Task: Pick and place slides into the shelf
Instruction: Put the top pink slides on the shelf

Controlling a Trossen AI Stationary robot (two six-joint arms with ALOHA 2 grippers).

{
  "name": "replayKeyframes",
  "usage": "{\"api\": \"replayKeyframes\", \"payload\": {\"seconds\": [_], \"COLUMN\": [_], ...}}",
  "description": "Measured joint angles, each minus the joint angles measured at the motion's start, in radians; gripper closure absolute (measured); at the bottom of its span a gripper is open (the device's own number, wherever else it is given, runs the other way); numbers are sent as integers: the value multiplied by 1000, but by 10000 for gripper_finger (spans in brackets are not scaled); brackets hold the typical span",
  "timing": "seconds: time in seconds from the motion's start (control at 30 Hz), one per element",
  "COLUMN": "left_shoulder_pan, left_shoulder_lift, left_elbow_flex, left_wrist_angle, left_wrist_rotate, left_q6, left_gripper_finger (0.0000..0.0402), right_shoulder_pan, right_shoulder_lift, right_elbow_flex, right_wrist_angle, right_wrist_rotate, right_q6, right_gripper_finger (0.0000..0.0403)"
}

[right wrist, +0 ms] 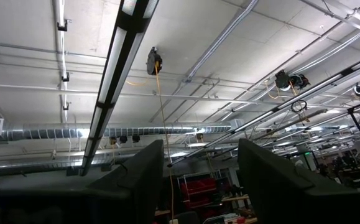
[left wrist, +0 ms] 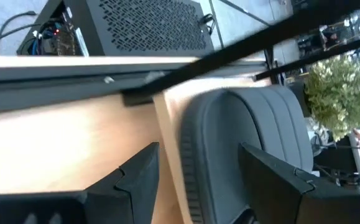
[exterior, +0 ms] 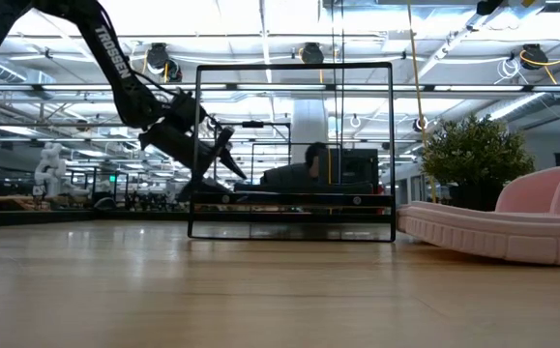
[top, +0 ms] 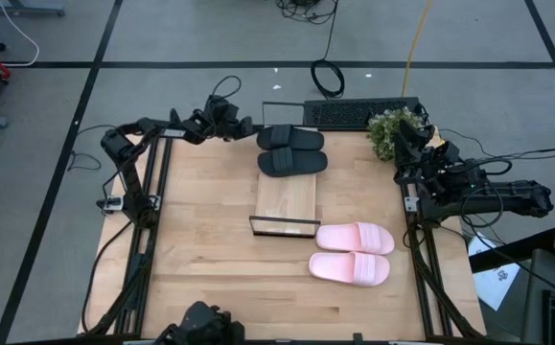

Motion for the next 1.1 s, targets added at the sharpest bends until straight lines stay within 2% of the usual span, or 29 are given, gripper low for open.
{"api": "replayKeyframes", "payload": {"seconds": [0.2, 0.33, 0.53, 0.63, 0.77, 0.93, 1.1], "left_shoulder_pan": [59, 111, 103, 49, -39, -158, -284], "left_shoulder_lift": [0, -46, -252, -401, -598, -801, -925], "left_elbow_flex": [0, 0, 0, 0, 1, 1, 1], "left_wrist_angle": [-8, -9, -113, -256, -530, -902, -1112], "left_wrist_rotate": [51, 148, 324, 349, 231, -66, -239], "left_q6": [1, -8, 59, 137, 254, 297, 224], "left_gripper_finger": [192, 192, 192, 192, 192, 192, 192], "right_shoulder_pan": [0, 0, 0, 0, 0, 0, 0], "right_shoulder_lift": [0, 0, -1, -1, -1, -1, -1], "right_elbow_flex": [0, 0, 0, 0, 0, 0, 0], "right_wrist_angle": [0, 0, 1, 2, 17, 21, 23], "right_wrist_rotate": [0, -1, -1, -1, -2, -19, -173], "right_q6": [0, 0, 1, 0, 0, 1, 108], "right_gripper_finger": [206, 206, 206, 206, 206, 206, 206]}}
